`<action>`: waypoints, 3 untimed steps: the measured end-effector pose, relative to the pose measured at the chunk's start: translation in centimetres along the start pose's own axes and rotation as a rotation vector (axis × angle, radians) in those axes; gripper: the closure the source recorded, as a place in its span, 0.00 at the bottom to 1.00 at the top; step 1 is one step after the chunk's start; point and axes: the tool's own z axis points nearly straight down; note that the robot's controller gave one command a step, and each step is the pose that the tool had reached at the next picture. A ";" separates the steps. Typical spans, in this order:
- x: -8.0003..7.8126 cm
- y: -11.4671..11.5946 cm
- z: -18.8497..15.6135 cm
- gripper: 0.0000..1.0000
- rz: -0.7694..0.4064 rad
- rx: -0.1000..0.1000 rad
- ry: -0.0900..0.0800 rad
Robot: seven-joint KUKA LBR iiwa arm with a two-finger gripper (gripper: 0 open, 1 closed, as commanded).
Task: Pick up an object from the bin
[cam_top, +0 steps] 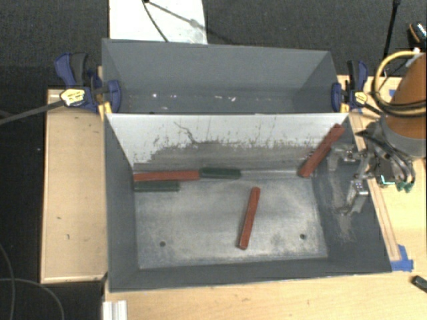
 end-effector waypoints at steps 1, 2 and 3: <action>-3.4 7.7 11.1 0.00 -0.129 -0.003 -0.001; -4.2 11.7 17.0 0.00 -0.159 -0.002 -0.001; -4.3 11.4 16.6 1.00 -0.161 0.001 -0.006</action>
Offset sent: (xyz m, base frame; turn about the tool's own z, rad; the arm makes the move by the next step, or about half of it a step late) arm 0.0344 0.0725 -0.1075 -0.1215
